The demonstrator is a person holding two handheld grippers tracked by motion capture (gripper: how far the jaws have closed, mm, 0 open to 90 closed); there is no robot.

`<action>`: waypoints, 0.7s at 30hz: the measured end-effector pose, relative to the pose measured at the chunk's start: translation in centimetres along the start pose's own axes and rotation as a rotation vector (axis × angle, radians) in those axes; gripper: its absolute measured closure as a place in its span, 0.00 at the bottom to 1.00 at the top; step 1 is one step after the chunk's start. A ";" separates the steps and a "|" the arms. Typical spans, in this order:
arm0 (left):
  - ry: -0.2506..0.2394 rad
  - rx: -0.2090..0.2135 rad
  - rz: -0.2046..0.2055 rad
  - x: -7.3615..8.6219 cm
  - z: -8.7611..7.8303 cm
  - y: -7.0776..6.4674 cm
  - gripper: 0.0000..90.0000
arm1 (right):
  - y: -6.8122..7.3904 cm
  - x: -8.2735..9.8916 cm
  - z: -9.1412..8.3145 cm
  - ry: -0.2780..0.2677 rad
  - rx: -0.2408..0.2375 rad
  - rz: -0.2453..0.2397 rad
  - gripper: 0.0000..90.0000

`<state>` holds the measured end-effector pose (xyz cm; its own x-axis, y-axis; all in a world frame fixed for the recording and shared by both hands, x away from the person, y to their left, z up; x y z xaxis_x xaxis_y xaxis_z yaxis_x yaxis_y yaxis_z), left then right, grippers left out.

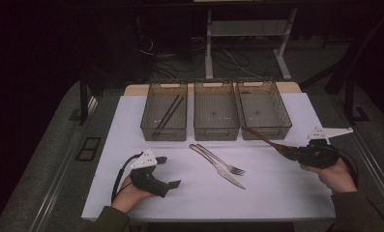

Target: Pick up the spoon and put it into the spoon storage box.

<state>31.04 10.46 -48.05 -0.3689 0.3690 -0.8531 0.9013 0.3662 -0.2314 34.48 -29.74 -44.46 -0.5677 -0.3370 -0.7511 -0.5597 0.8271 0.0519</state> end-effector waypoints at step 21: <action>-0.005 0.004 -0.005 -0.1 0.1 -0.2 0.00 | 2.2 -5.1 2.9 -0.011 0.017 0.013 0.88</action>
<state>30.96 10.25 -48.02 -0.3720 0.3630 -0.8543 0.9006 0.3642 -0.2374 37.91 -24.85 -42.40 -0.5683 -0.3215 -0.7575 -0.5418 0.8390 0.0504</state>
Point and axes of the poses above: each handheld gripper's, and its own axes: z roughly forward along the jaws, x roughly out of its underside, y roughly to its left, the point moved 8 cm from there along z, roughly forward along the jaws, and after that the axes turned 10 degrees about x, right-handed, at the moved point
